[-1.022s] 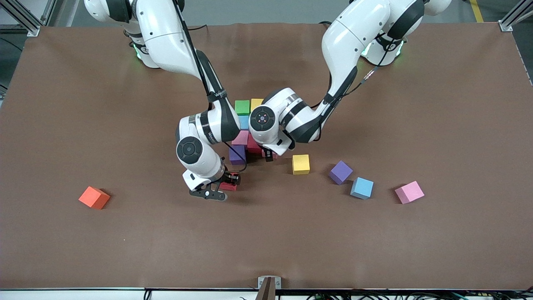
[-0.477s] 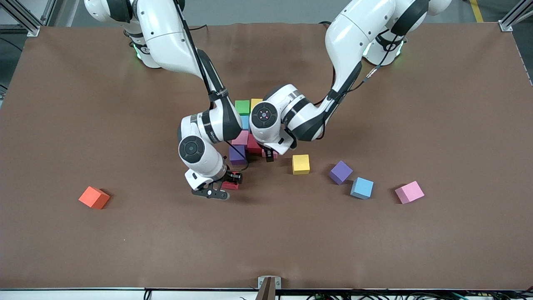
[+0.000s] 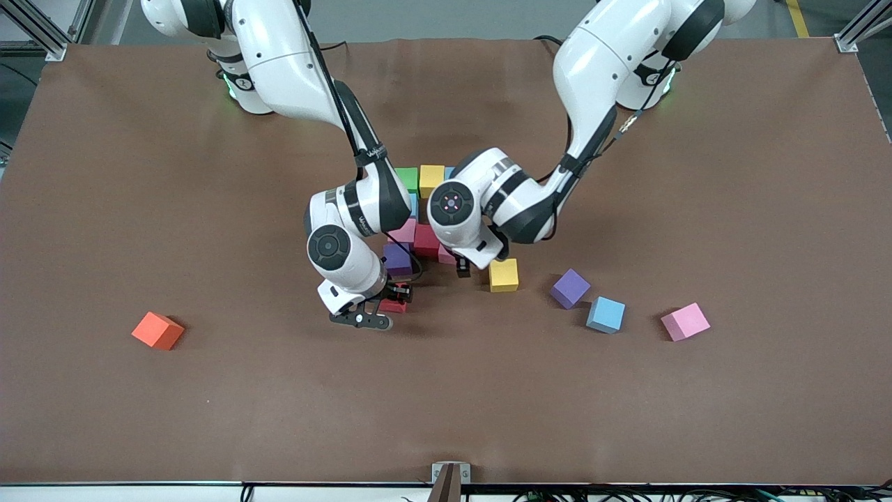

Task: Arrange 11 blocks into digit 3

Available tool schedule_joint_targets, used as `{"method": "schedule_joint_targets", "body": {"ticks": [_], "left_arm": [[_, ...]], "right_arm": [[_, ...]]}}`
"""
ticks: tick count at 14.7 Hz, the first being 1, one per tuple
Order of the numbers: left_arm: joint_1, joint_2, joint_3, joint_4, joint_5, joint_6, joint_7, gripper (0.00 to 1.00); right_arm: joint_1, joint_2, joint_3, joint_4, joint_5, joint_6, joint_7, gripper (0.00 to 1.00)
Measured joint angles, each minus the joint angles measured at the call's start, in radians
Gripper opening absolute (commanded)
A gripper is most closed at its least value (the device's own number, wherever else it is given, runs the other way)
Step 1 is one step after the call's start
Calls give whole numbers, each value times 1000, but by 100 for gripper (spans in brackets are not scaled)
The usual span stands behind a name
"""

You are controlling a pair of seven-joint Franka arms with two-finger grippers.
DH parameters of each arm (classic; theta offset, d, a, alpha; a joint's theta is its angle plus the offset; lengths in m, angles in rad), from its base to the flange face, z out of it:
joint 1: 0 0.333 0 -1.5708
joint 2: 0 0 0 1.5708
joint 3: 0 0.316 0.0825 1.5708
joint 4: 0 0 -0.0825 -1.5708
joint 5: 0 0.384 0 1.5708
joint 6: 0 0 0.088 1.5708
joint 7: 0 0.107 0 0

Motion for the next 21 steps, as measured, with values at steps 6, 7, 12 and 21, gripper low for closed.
{"method": "schedule_joint_targets", "body": {"ticks": [6, 7, 12, 21], "left_arm": [[136, -43, 1, 2, 72, -21, 247, 100], [153, -49, 1, 2, 80, -24, 290, 100], [196, -53, 0, 1, 164, -26, 478, 100], [189, -54, -69, 0, 168, -26, 931, 100]], "right_arm": [[19, 0, 4, 0, -1, -8, -1, 30], [20, 0, 4, -1, -2, -9, -1, 30], [20, 0, 4, -4, -4, -15, -34, 31], [20, 1, 4, -13, -5, -57, -52, 34]]}}
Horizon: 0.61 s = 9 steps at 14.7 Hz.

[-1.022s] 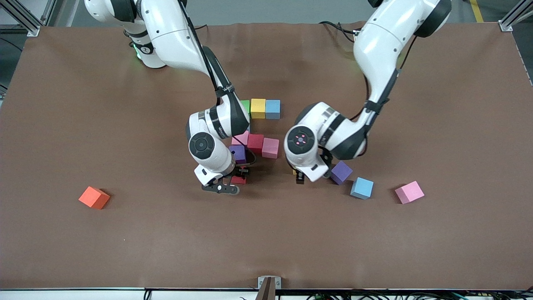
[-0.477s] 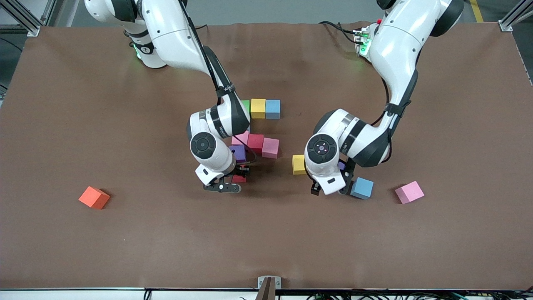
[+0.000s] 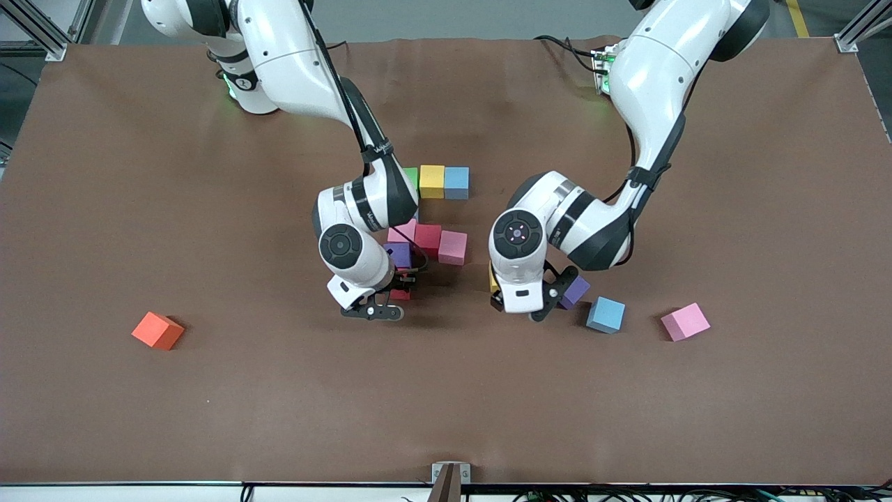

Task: Arrange 11 blocks into digit 3

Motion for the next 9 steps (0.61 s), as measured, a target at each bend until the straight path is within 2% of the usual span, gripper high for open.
{"method": "schedule_joint_targets", "body": {"ticks": [2, 3, 4, 5, 6, 9], "left_arm": [[19, -2, -13, 1, -1, 0, 153, 100], [40, -4, -33, 1, -2, 0, 230, 100], [63, -4, -59, 0, -2, -1, 300, 100], [84, -4, -86, -3, -2, -2, 359, 100], [101, -4, -111, -7, -2, -4, 397, 100], [136, -4, -170, -43, -2, 18, 433, 100]], "right_arm": [[-1, 0, 0, -1, 0, 0, 0, 39], [-2, 0, -1, -1, 0, 0, 0, 50], [-4, 0, -1, -1, 0, 0, 0, 69], [-5, 0, -1, -1, 0, 0, 0, 91], [-7, 0, -1, -1, 0, 0, 0, 100], [-11, 0, -1, -1, 0, 0, 1, 100]]}}
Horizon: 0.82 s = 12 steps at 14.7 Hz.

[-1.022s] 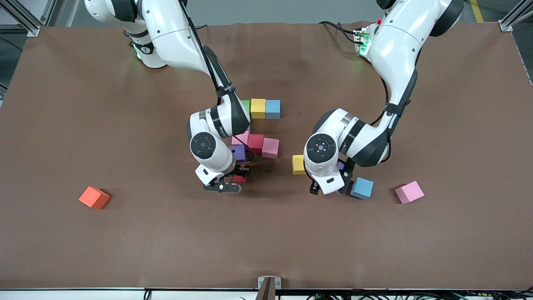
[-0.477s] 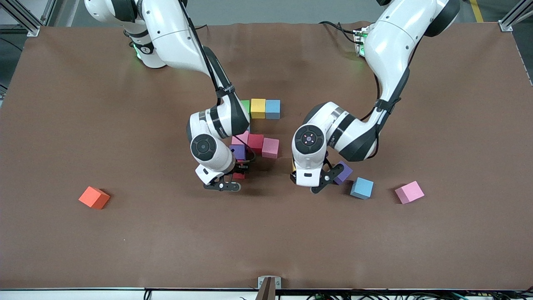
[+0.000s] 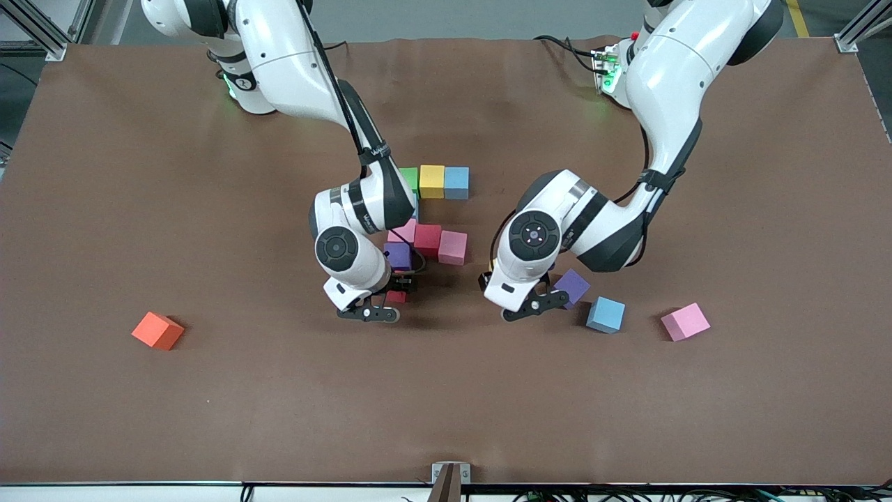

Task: Arrange 11 blocks into digit 3

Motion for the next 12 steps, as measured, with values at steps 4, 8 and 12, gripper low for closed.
{"method": "schedule_joint_targets", "body": {"ticks": [4, 8, 12], "left_arm": [[118, -10, -90, -173, 1, 222, 12, 100], [166, -32, -118, -258, 34, 287, 30, 100], [145, -35, -122, -300, 60, 368, 30, 100]], "right_arm": [[-9, 0, -1, 2, 0, 1, 0, 100], [-10, -9, -8, 17, 0, 4, 0, 100], [-53, -48, -40, 67, 0, -93, 0, 100]]}}
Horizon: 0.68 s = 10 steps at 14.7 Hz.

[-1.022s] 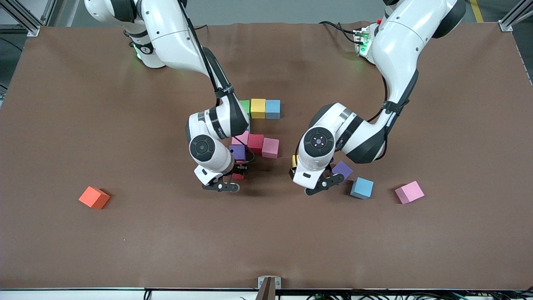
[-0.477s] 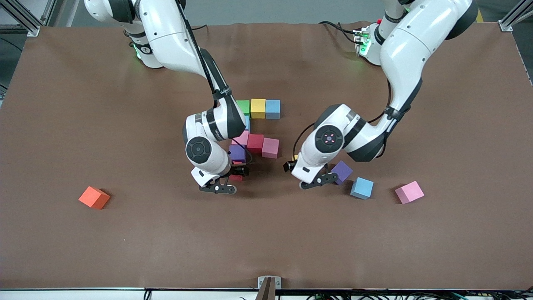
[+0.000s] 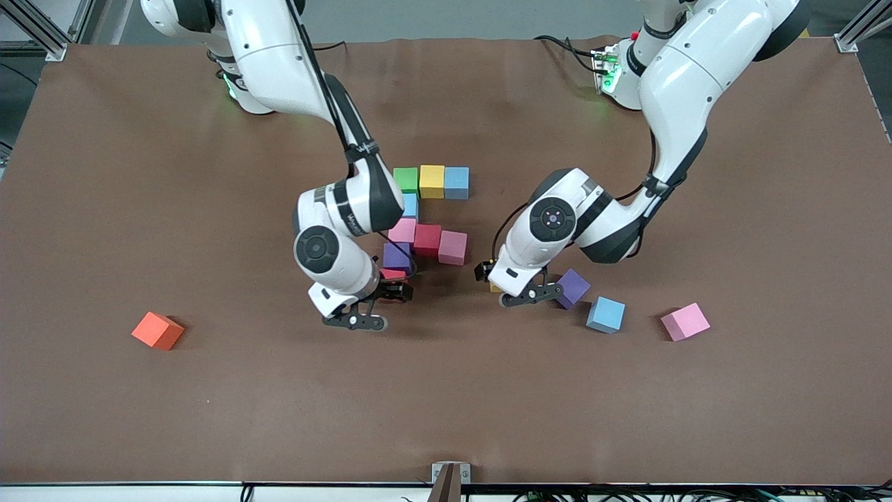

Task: Arrange 11 blocks into digit 3
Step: 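Grasp the yellow cube with the left gripper while the right gripper withdraws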

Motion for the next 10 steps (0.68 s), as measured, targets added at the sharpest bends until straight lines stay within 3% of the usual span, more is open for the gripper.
{"method": "schedule_joint_targets", "body": {"ticks": [3, 7, 10], "left_arm": [[3, 0, 2, -38, 34, 37, 0, 100], [13, 0, 3, -46, 37, 39, 0, 100], [14, 1, 5, -51, 41, 39, 0, 100]], "right_arm": [[-83, -42, -39, 63, -1, -141, -6, 100], [-171, -135, -107, 81, -3, -196, -117, 100], [-196, -186, -197, 82, -27, -273, -246, 100]]}}
